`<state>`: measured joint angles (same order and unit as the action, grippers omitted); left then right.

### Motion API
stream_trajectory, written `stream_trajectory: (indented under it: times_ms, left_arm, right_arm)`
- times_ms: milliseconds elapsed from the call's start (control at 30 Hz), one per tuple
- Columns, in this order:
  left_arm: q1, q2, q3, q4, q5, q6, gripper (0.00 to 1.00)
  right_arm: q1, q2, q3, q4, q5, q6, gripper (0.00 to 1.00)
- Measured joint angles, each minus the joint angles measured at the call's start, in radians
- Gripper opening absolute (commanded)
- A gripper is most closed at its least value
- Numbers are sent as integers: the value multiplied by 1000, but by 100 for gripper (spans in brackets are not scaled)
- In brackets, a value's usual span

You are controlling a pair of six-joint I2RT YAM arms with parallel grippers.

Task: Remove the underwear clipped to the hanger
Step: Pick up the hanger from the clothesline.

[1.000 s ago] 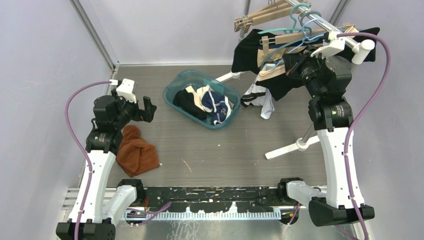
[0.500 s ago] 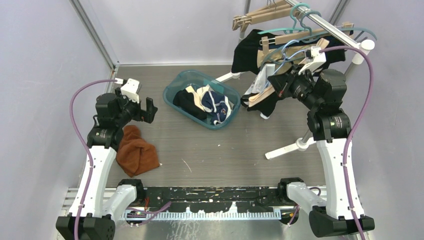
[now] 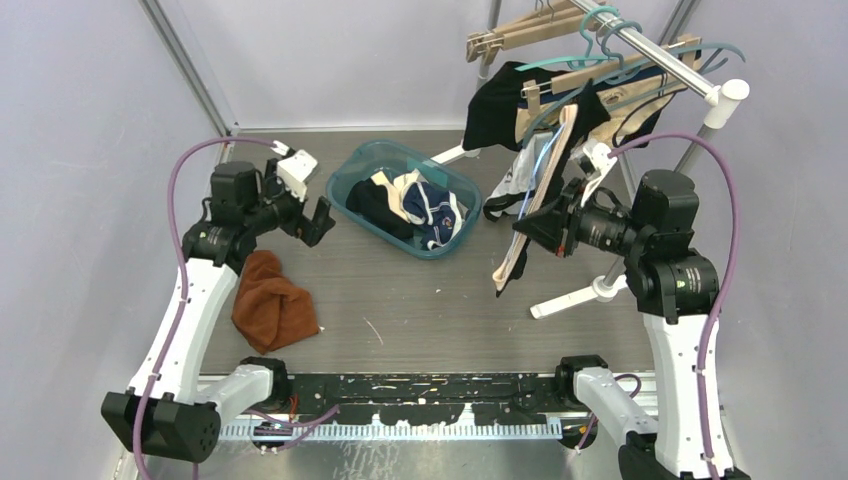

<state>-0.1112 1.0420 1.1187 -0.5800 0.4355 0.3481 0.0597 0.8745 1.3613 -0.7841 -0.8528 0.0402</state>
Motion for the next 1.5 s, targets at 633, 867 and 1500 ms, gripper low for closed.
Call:
stream_trajectory:
  times_ms: [633,867,1500]
  left_arm:
    - [-182,68,40,-151,28,200,98]
    - [-245,80,131,-251,59,263,98]
    - [-387,218,394,-456,180,447,98]
  right_arm:
    - [0,-73,-60,-460,-205,-509,1]
    - [5,0,-70,-578,-208,-668,1]
    - [426,348,72,-498,-22,-638,1]
